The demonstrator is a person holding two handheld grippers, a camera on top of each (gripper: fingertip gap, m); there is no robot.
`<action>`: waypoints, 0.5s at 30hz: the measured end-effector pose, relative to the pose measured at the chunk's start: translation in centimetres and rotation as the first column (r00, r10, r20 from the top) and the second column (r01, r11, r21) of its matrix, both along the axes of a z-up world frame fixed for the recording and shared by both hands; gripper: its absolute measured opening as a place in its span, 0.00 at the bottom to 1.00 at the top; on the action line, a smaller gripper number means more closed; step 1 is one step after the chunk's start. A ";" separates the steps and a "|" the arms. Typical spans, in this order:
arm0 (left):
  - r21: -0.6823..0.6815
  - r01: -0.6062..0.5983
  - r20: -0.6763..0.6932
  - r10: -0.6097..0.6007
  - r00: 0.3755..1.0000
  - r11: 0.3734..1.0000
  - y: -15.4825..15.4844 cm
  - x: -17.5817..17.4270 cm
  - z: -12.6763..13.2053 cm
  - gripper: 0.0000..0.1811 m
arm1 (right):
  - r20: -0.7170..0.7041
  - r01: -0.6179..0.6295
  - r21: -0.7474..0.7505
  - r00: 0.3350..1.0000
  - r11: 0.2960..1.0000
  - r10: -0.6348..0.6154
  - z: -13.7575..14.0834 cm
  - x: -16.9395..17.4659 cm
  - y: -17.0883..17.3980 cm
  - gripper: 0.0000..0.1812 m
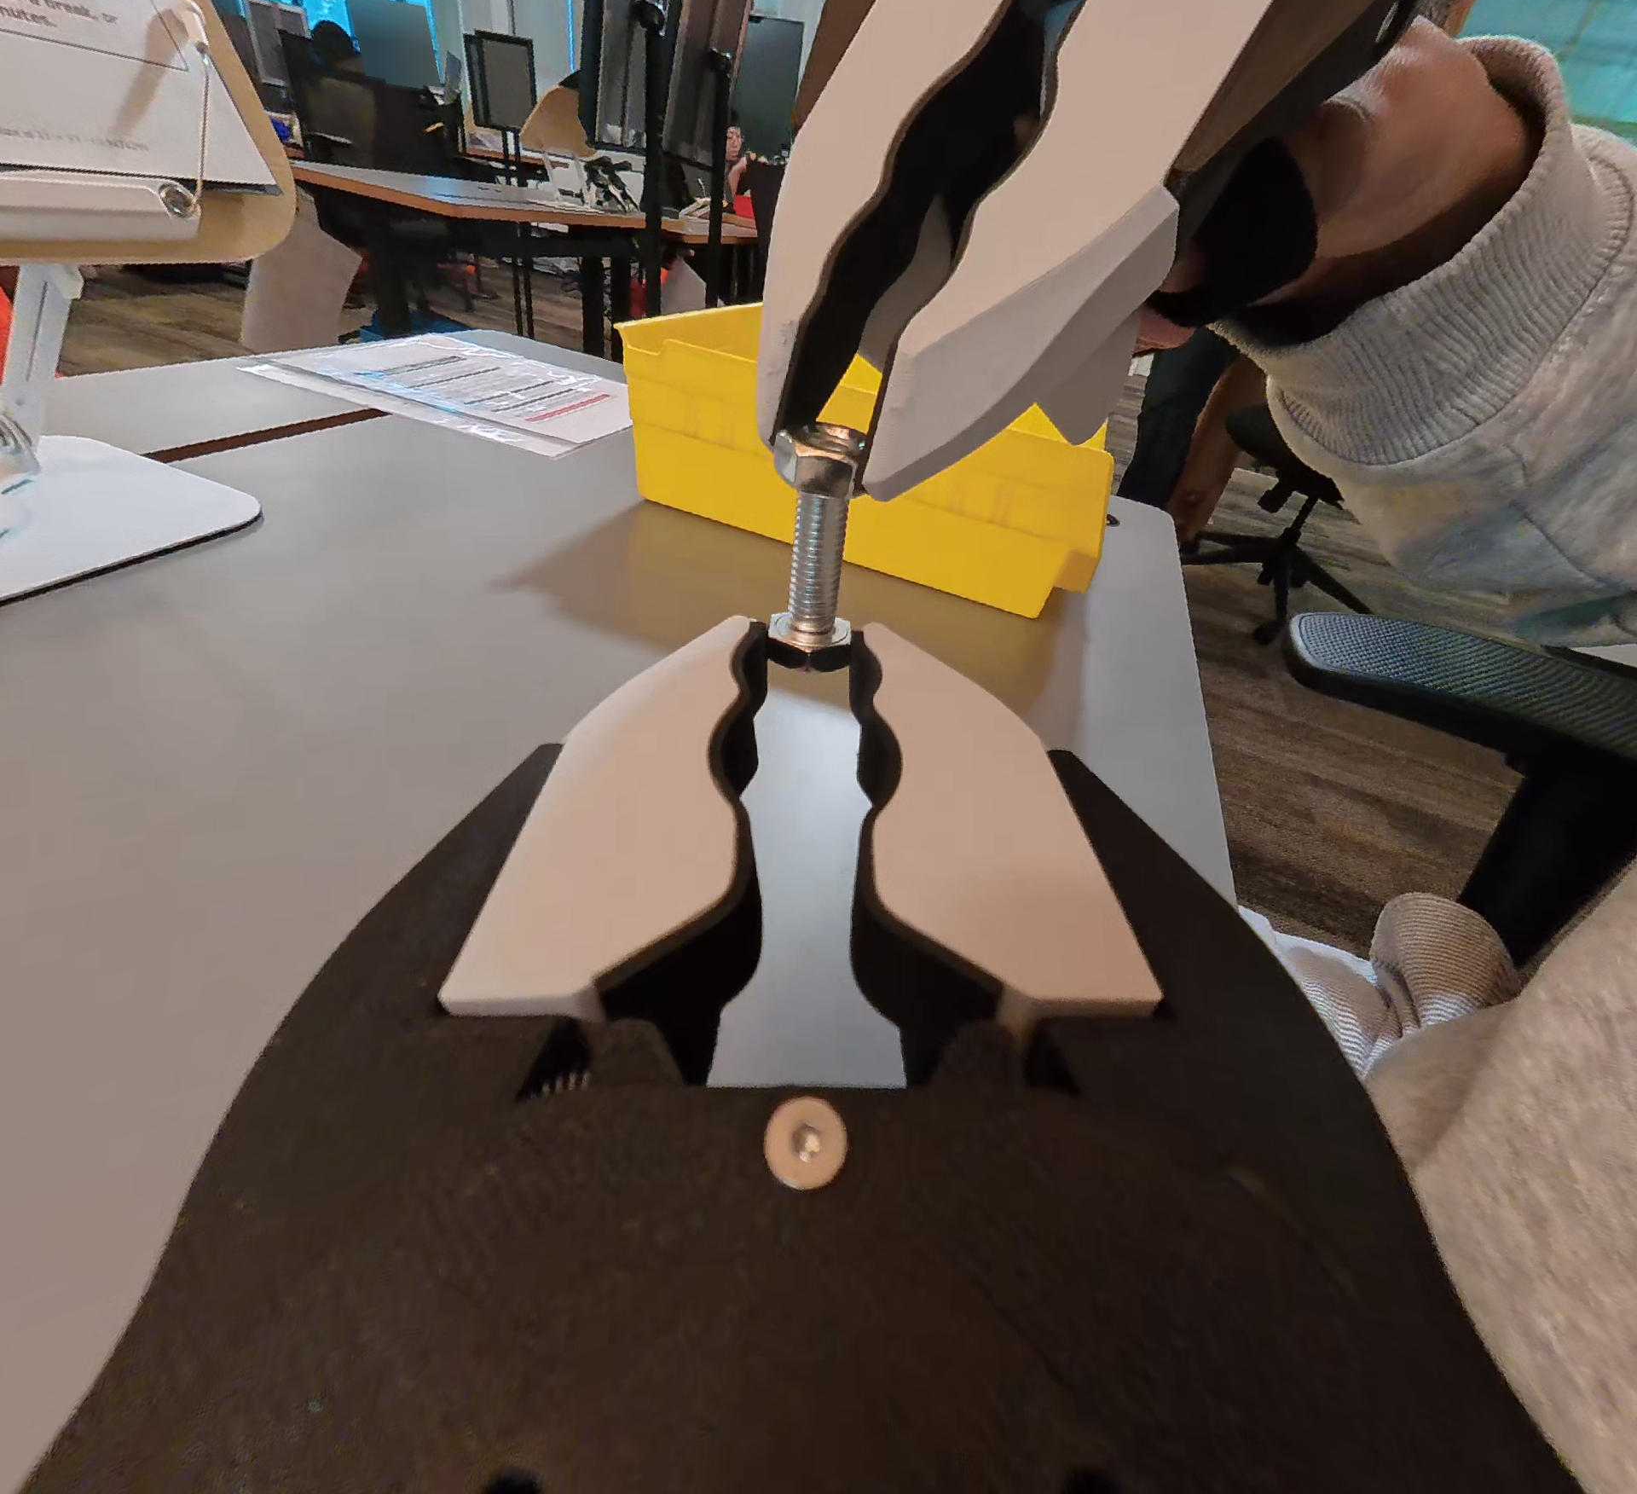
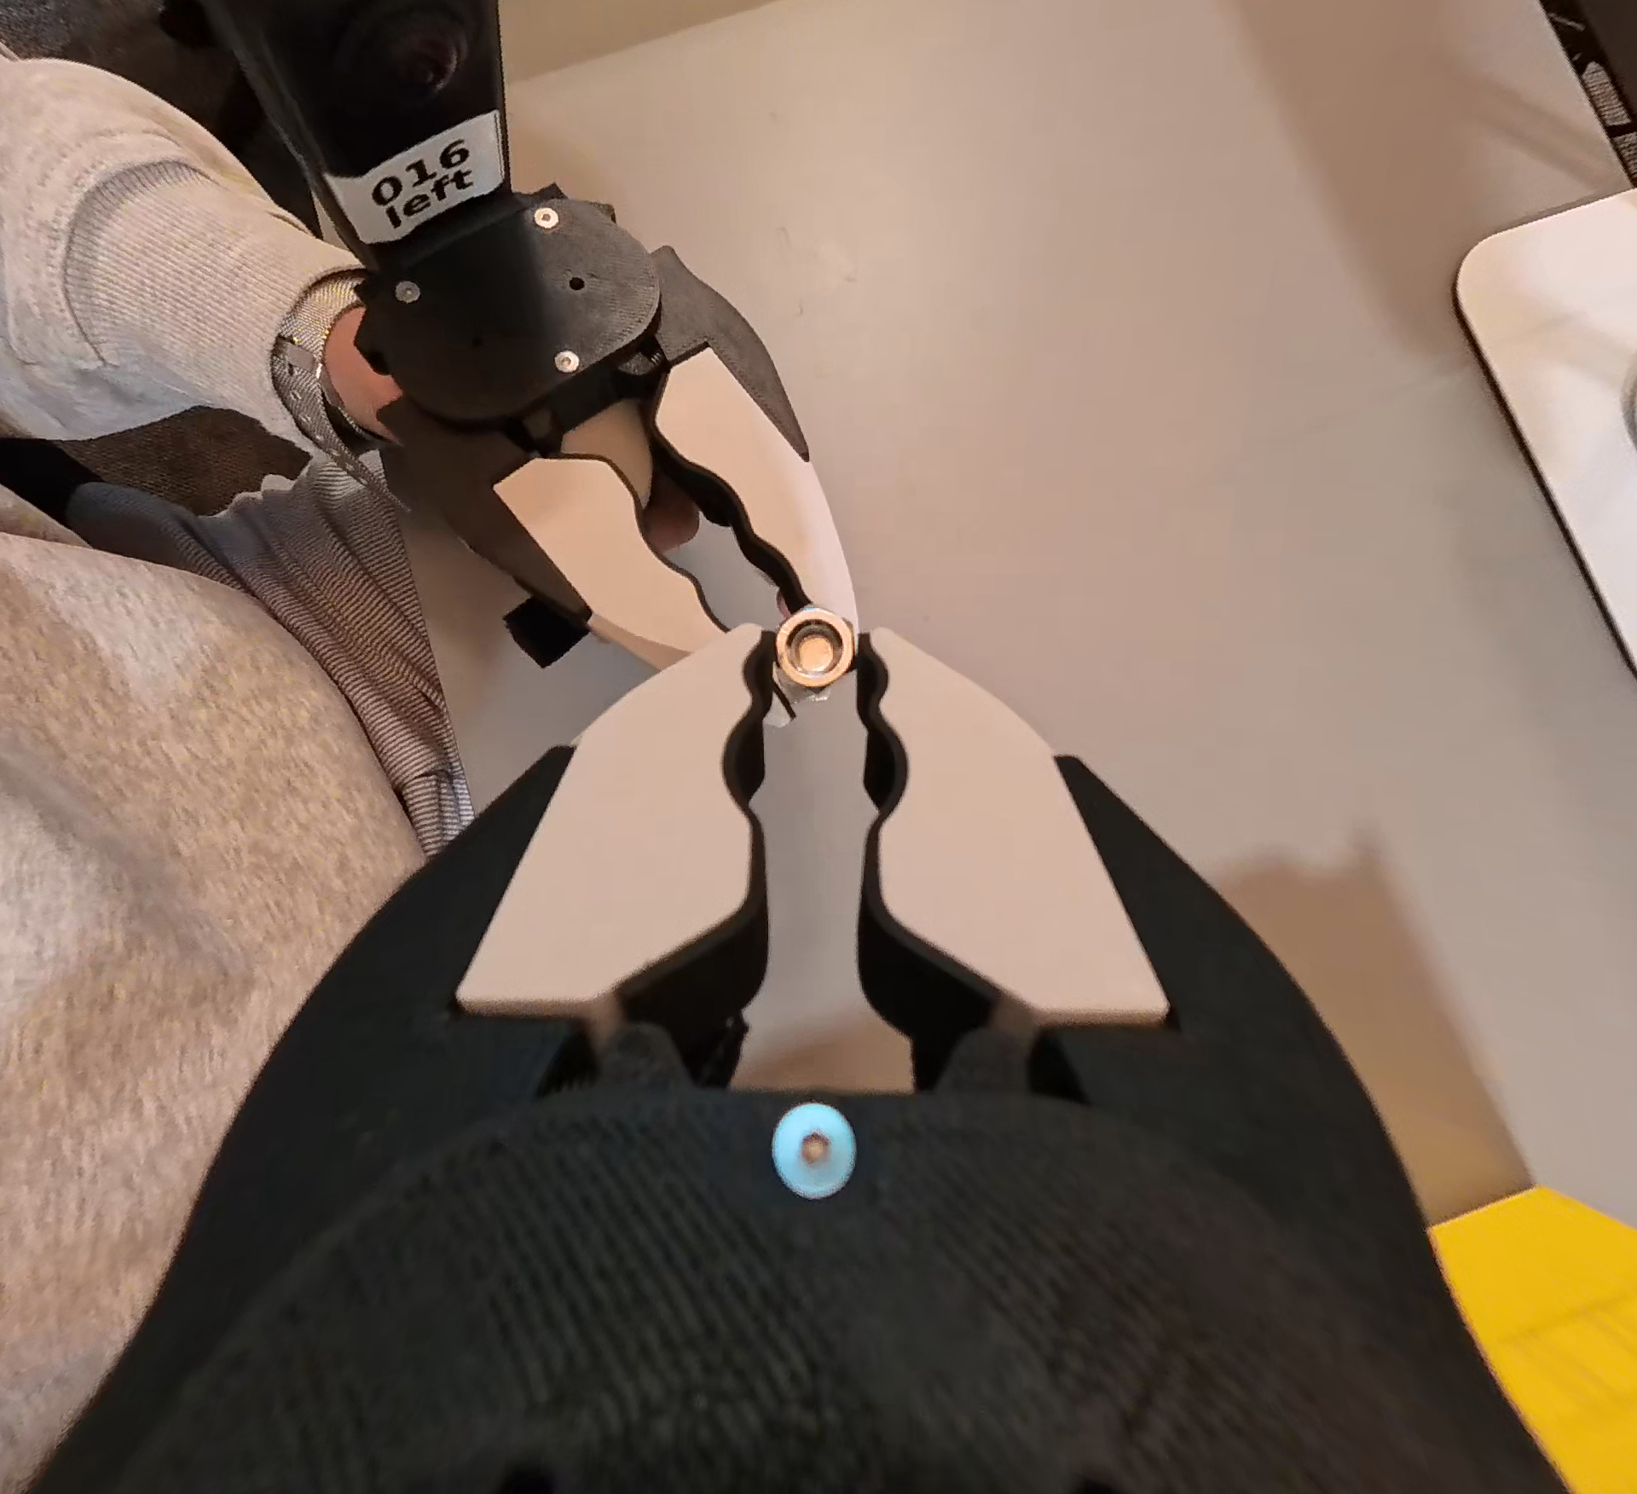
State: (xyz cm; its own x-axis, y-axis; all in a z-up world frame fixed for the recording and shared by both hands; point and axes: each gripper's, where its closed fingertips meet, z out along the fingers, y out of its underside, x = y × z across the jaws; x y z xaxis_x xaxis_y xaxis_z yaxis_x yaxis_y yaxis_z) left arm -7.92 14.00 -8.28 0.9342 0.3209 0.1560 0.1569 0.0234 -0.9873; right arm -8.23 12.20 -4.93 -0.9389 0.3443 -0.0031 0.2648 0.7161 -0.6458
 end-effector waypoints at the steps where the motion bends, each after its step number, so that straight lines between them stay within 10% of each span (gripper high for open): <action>1: -0.005 -0.002 -0.007 0.002 1.000 1.000 0.0 0.0 0.0 0.10 | 0.000 -0.001 0.002 1.000 1.000 0.001 0.0 0.0 0.0 0.10; 15: -0.070 -0.029 -0.064 0.025 0.998 0.997 0.1 -0.1 -0.5 0.10 | 0.017 -0.016 0.058 1.000 0.998 0.015 -0.4 0.2 0.5 0.10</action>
